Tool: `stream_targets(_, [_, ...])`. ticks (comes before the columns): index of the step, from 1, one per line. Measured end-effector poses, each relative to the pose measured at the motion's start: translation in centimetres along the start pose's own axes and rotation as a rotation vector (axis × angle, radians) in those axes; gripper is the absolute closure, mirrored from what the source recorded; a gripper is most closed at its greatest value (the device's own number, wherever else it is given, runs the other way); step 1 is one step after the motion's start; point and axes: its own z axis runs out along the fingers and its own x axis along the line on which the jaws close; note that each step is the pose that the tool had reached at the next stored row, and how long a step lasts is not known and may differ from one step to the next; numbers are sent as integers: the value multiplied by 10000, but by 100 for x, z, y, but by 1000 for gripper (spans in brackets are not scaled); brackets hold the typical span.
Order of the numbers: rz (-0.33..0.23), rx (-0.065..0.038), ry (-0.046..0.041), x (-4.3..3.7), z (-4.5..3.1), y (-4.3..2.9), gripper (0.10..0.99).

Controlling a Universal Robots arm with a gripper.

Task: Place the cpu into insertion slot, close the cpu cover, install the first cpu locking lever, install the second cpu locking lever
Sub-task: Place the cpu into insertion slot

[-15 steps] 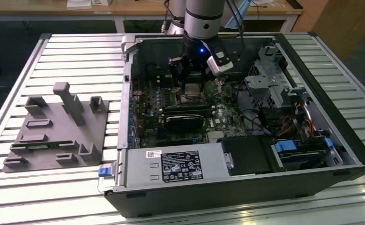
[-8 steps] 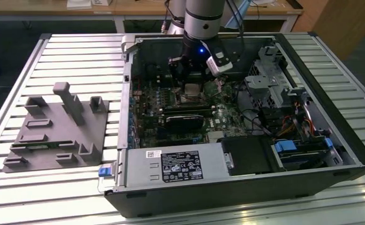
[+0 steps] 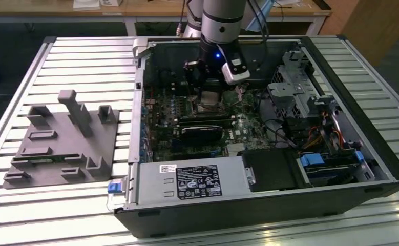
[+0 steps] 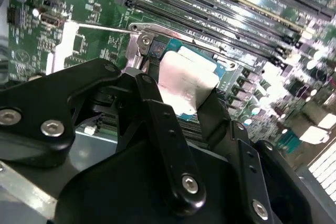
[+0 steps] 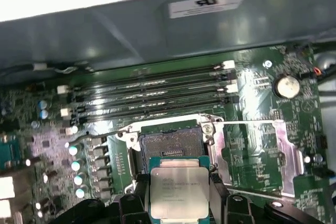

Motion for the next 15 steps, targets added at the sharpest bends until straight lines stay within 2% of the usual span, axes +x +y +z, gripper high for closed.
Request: stream_targets(15, [2363, -45, 32, 0, 11, 0, 549])
